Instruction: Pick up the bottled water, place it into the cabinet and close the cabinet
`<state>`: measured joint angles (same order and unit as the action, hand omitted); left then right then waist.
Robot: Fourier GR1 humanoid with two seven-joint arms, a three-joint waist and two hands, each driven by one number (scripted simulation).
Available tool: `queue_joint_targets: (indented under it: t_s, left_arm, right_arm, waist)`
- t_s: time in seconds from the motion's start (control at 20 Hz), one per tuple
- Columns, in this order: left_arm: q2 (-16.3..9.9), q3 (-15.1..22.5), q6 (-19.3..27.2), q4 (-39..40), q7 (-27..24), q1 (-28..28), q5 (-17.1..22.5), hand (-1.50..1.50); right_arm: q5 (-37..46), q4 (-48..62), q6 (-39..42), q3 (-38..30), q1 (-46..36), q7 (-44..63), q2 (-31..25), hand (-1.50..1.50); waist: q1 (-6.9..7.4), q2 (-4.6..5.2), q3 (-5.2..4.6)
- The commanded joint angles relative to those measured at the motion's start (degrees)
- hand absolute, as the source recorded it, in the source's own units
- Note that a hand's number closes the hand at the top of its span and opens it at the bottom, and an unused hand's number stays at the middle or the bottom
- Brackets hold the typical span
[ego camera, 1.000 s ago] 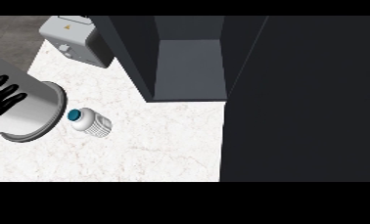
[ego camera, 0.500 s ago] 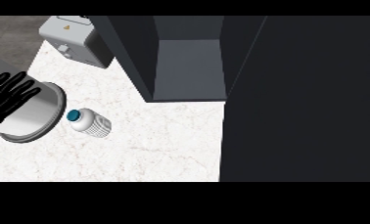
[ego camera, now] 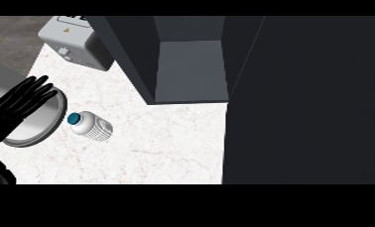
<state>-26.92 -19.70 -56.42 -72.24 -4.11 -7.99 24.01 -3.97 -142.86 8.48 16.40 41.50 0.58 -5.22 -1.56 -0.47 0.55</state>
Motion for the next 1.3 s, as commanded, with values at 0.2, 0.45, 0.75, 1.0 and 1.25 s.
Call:
queue_joint_targets:
  t_s: [0.2, 0.45, 0.75, 1.0, 1.25]
  left_arm:
    - [6.74, 2.48, 3.07, 12.48, -12.05, -5.45, -16.35, -1.50]
    - [5.73, 2.62, 4.88, 22.78, -22.61, -7.01, -22.37, -1.50]
    - [4.93, 5.63, 8.45, 31.13, -33.28, -7.65, -28.04, -1.50]
    - [7.42, 9.48, 5.87, 36.87, -35.17, -8.50, -28.24, -1.50]
    - [6.65, 11.54, 2.84, 40.77, -37.10, -9.46, -27.79, -1.50]
  right_arm:
    - [-0.74, -7.10, 1.00, 0.90, 5.86, -1.62, -1.78, -1.50]
    - [-2.46, -6.89, 2.37, -0.92, 7.34, -3.24, -3.40, -1.50]
    - [-2.72, -6.36, 3.83, -0.75, 11.99, -7.24, -4.52, -1.50]
    - [-1.50, -3.42, 4.34, 1.85, 11.96, -9.82, -3.99, -1.50]
    - [0.06, -5.14, 3.25, 2.46, 13.45, -9.85, -3.78, -1.50]
  waist:
    - [-1.10, 0.75, -0.78]
    - [-0.97, 0.90, -0.81]
    - [-1.47, 0.82, -0.82]
    - [-2.11, 0.96, -0.92]
    - [-1.77, 1.02, -0.97]
